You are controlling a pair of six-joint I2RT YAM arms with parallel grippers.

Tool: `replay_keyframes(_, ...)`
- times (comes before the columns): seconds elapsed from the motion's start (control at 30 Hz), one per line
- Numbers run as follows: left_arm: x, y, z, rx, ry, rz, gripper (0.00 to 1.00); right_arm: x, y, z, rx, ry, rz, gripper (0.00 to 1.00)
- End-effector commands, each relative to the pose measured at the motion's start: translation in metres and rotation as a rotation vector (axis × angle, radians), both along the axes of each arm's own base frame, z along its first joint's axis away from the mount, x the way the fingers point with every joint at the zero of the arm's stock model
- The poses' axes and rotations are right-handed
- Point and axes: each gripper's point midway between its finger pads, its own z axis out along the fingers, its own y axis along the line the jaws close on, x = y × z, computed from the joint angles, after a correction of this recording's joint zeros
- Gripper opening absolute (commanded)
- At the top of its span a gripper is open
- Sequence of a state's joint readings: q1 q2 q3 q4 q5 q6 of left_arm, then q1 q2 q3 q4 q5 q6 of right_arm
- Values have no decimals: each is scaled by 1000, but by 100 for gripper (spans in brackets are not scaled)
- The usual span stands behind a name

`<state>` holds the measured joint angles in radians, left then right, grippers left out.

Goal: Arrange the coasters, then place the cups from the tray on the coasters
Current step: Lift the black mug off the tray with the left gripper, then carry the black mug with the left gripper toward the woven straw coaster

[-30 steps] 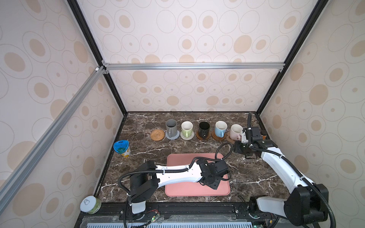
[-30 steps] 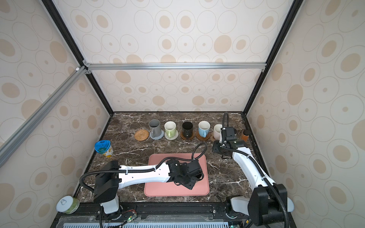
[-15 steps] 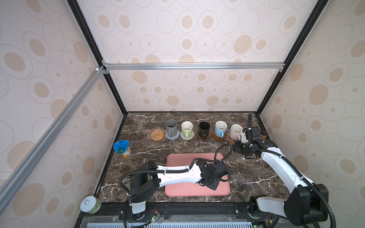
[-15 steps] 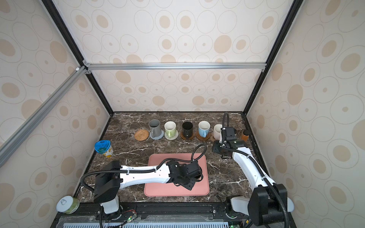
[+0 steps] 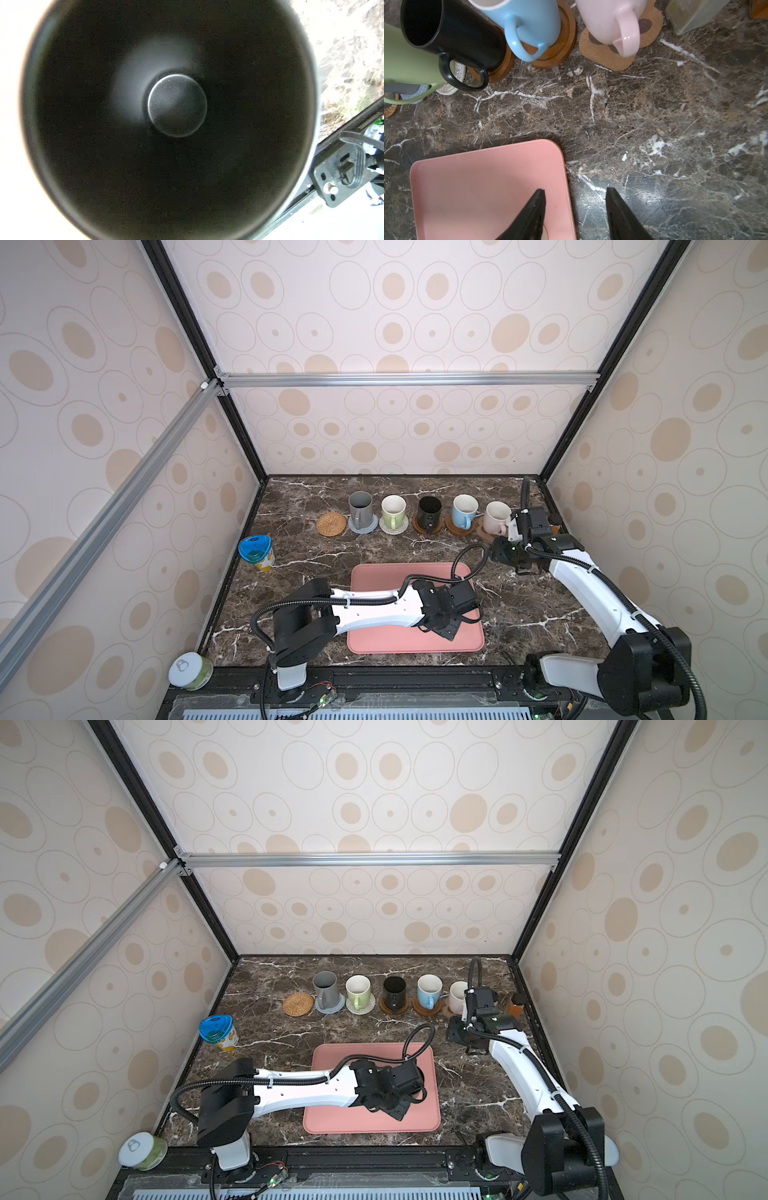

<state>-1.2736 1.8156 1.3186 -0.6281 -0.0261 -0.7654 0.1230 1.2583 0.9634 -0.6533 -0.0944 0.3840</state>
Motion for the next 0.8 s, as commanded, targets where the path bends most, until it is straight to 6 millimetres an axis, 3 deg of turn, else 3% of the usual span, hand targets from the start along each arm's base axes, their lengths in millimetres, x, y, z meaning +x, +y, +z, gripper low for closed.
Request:
replay_keyframes(0.0, 6, 5, -1, 29, -53, 6, 16, -4, -4, 2, -4, 13, -19, 51)
replay_keyframes(0.43, 15, 3, 17, -33, -112, 15, 13, -6, -6, 2, -17, 23, -25, 51)
replay_keyframes(0.77, 28, 23, 31, -91, -135, 79, 13, -8, -9, 3, -34, 42, -31, 51)
